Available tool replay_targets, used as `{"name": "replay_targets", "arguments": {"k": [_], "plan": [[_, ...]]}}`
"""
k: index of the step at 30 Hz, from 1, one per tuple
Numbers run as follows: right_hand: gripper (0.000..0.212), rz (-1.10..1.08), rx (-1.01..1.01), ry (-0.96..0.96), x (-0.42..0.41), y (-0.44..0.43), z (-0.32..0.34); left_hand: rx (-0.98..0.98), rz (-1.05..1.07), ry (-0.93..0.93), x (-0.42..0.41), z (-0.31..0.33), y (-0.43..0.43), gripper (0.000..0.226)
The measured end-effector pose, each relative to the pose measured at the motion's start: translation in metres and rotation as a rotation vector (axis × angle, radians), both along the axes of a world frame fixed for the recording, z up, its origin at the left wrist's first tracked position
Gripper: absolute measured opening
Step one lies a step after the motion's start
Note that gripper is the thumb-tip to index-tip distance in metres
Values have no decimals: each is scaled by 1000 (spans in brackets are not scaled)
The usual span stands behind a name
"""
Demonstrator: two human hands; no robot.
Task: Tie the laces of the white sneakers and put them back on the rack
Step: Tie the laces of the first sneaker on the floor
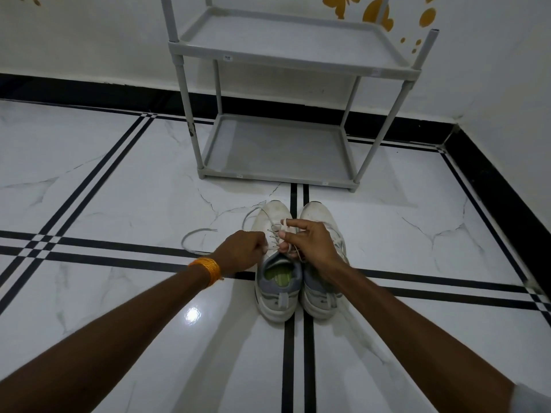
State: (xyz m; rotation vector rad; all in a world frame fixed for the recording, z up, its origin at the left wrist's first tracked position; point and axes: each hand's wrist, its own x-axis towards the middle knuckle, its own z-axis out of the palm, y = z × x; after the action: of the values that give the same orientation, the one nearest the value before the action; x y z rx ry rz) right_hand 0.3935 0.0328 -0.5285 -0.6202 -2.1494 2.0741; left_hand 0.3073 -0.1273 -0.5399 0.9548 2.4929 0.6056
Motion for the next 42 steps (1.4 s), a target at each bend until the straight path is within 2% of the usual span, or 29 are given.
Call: {"name": "replay_targets", "arguments": {"k": [2, 6, 9, 11, 13, 16, 18, 20, 23, 26, 31, 35, 38, 42], "plan": [[46, 23, 29, -12, -1, 2, -1, 17, 79, -115, -7, 16, 1, 28], [46, 76, 76, -37, -5, 6, -2, 530, 326, -627, -14, 37, 3, 36], [42, 120, 97, -32, -5, 10, -2, 743, 370, -787, 1, 27, 10, 32], [40, 142, 103, -26, -4, 11, -1, 779, 349, -661, 11, 17, 14, 24], [37, 162, 104, -15, -2, 12, 1, 756, 296, -405, 14, 7, 17, 18], [33, 175, 69, -14, -1, 12, 4, 722, 265, -116, 15, 4, 21, 16], [31, 177, 97, -13, -2, 13, 2, 703, 219, 17, 16, 2, 25, 16], [31, 175, 127, -19, -4, 14, 0, 679, 207, 71, 17, 1, 27, 16], [34, 184, 111, -42, -5, 16, -2, 652, 251, 13, 15, 8, 27, 15], [39, 198, 59, -73, -6, 17, 0, 632, 257, -141, 7, 15, 23, 16], [35, 245, 70, -69, -7, 17, 3, 699, 389, -336, 2, 8, 20, 38], [34, 270, 71, -55, -5, 18, 5, 721, 369, -520, 3, 11, 21, 43], [37, 297, 112, -44, -5, 19, 6, 697, 333, -541, 1, 12, 21, 42], [45, 340, 206, -45, -8, 19, 5, 626, 479, -636, -3, 7, 24, 52]]}}
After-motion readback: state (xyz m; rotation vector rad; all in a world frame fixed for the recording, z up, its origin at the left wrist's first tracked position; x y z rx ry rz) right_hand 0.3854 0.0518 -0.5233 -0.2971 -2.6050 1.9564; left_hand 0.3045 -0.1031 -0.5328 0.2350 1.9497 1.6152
